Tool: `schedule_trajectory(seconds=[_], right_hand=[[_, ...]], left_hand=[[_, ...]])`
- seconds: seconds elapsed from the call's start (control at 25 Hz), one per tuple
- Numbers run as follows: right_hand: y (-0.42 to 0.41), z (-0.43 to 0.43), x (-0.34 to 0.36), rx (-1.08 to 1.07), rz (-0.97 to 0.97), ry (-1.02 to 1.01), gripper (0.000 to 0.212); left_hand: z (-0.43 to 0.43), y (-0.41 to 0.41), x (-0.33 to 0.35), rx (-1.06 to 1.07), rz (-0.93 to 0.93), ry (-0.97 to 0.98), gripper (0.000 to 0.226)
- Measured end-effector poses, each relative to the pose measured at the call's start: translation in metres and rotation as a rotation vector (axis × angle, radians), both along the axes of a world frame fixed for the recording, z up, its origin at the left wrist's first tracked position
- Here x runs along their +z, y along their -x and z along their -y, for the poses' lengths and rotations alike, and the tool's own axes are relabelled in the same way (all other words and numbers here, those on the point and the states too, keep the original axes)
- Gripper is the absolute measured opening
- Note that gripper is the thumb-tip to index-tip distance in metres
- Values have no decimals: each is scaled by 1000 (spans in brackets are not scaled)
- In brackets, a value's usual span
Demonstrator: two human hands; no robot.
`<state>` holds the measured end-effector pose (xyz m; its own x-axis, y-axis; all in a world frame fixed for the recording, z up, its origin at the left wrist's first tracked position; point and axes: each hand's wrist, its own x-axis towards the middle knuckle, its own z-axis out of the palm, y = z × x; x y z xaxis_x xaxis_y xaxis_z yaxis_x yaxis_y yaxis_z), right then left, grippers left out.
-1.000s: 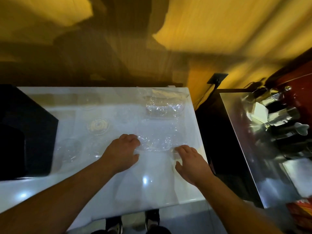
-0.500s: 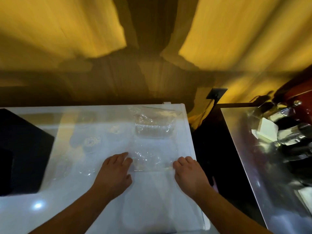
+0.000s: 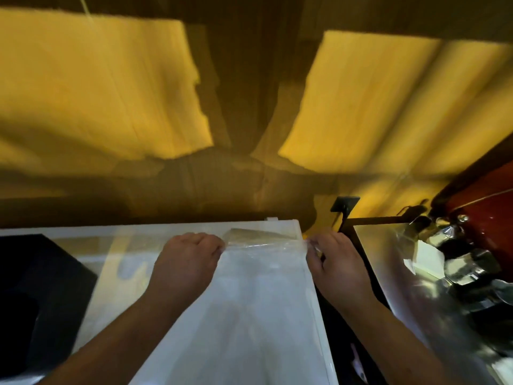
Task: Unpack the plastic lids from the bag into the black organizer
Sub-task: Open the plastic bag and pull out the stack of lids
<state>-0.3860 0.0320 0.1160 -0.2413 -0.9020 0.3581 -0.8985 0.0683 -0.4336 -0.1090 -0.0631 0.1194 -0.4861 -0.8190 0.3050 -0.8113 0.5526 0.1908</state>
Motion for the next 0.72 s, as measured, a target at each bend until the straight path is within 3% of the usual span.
schedule_trajectory(seconds=[0.28, 0.48, 0.56, 0.72], right_hand=[[0, -16, 27, -12, 117, -166, 7], [-1, -42, 19, -42, 364, -330, 4], [0, -48, 19, -76, 398, -349, 12], [-2, -51, 23, -98, 488, -321, 14]], left_hand=[[12, -8, 25, -119, 15, -160, 18], [-3, -14, 19, -146, 33, -226, 13], [-11, -11, 26, -162, 28, -204, 20], [-36, 16, 39, -259, 52, 32, 49]])
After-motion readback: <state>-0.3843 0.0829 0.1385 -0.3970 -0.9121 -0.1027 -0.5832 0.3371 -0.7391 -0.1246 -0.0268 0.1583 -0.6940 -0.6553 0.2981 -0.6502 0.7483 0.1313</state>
